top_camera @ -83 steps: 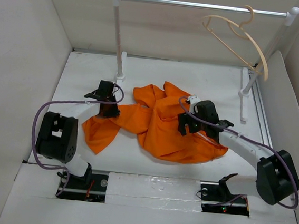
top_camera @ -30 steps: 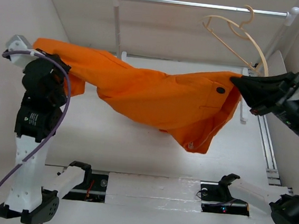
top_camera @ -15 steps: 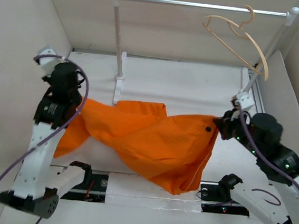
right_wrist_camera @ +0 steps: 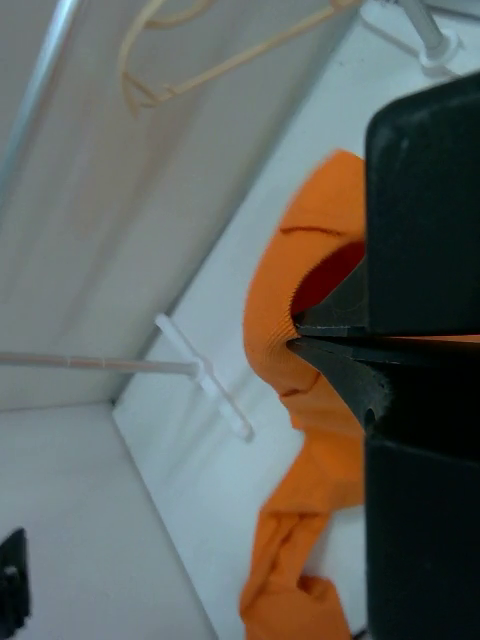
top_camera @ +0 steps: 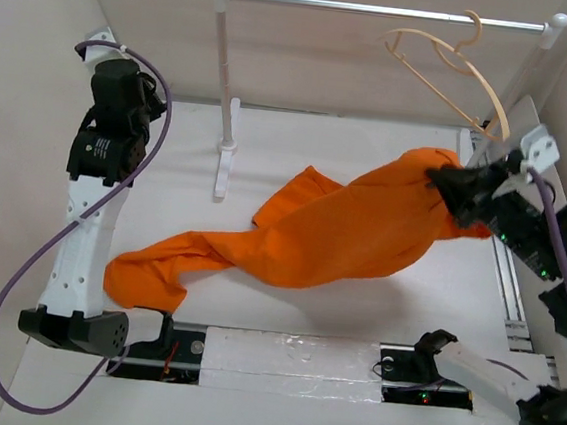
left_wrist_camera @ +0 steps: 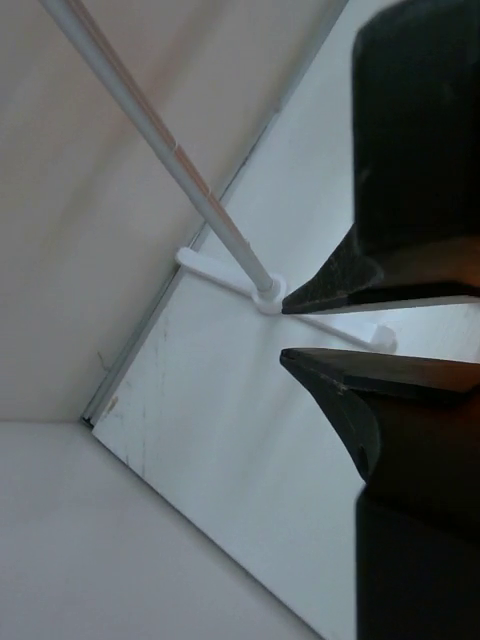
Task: Place the trousers on the hanger
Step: Fold the trousers
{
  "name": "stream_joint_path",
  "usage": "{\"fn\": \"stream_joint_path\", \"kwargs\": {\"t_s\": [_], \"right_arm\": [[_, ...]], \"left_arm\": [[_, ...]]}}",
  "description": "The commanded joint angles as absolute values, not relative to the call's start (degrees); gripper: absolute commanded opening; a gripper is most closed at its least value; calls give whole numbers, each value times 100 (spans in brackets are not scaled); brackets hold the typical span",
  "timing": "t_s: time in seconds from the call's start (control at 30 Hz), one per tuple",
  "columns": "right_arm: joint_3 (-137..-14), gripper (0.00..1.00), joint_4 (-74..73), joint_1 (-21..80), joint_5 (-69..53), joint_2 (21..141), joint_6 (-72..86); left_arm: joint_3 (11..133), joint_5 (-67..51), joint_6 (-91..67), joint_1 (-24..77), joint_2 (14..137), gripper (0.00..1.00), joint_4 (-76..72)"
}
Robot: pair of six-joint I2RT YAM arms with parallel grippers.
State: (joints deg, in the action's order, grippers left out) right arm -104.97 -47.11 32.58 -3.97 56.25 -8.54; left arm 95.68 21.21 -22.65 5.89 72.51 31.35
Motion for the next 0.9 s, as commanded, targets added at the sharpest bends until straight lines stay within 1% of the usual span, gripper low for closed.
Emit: {"fn": "stream_joint_path", "kwargs": {"t_s": [0.0, 0.03, 0.1, 0.13, 0.17, 0.2, 0.23, 0.27, 0.33, 0.37, 0.4, 0.43, 0.5, 0.53, 0.6, 0.63, 0.7, 0.77, 0.8, 0.83, 0.87], "right_arm": [[-9173, 0, -4992, 3270, -993, 4696, -450], [-8079, 0, -5053, 3270, -958, 4450, -335], [-7412, 0, -5641, 3270, -731, 4028, -45], [-6957, 0, -6217, 3270, -225, 3860, 365], [-6952, 0, -6223, 3270, -220, 3858, 369], [-6917, 0, -6379, 3270, 215, 3728, 482], [-6908, 0, -6520, 3270, 368, 3674, 631], [-6943, 0, -6748, 3270, 561, 3630, 702], [-6987, 0, -6934, 3270, 1045, 3577, 729], [-7022, 0, -6917, 3270, 1176, 3577, 703], [-7014, 0, -6882, 3270, 1326, 3586, 668], [-7022, 0, -6821, 3270, 1371, 3638, 607], [-7057, 0, -6680, 3270, 1415, 3717, 563], [-7075, 0, -6558, 3270, 1406, 3753, 545], [-7075, 0, -6425, 3270, 1450, 3718, 519], [-7066, 0, -6390, 3270, 1476, 3700, 519], [-7066, 0, -6346, 3270, 1520, 3656, 519], [-7066, 0, -6249, 3270, 1468, 3595, 501], [-7066, 0, -6223, 3270, 1450, 3577, 501], [-7049, 0, -6153, 3270, 1476, 3560, 501], [-7049, 0, -6135, 3270, 1477, 3560, 501]], "left_arm": [[9293, 1548, -2057, 571, 7479, 19, 3418], [9116, 1181, -2013, 571, 7566, 25, 3402], [8503, 837, -1960, 737, 7646, 39, 3236], [8195, 600, -1977, 1069, 7908, 49, 3173], [8191, 598, -2021, 1072, 7910, 49, 3173], [7965, 485, -2065, 1473, 8015, 50, 3051], [7858, 292, -2118, 1685, 8251, 53, 2945], [7797, 212, -2188, 1896, 8392, 59, 2875], [7760, 36, -2346, 2405, 8900, 68, 2611], [7813, 35, -2390, 2521, 9121, 74, 2567], [7918, -208, -2434, 2583, 9297, 75, 2471], [7980, -141, -2452, 2636, 9682, 76, 2435], [8103, -62, -2435, 2689, 10035, 81, 2365], [8156, 182, -2365, 2689, 10394, 82, 2373], [8331, 54, -2259, 2689, 10747, 82, 2486], [8349, -348, -2137, 2689, 10967, 82, 2461], [8350, -396, -2101, 2760, 11126, 79, 2365], [8350, -342, -2066, 2812, 11346, 71, 2355], [8341, -386, -2065, 2812, 11408, 67, 2355], [8289, -578, -2048, 2812, 11547, 55, 2286], [8288, -580, -2039, 2812, 11549, 40, 2285]]}}
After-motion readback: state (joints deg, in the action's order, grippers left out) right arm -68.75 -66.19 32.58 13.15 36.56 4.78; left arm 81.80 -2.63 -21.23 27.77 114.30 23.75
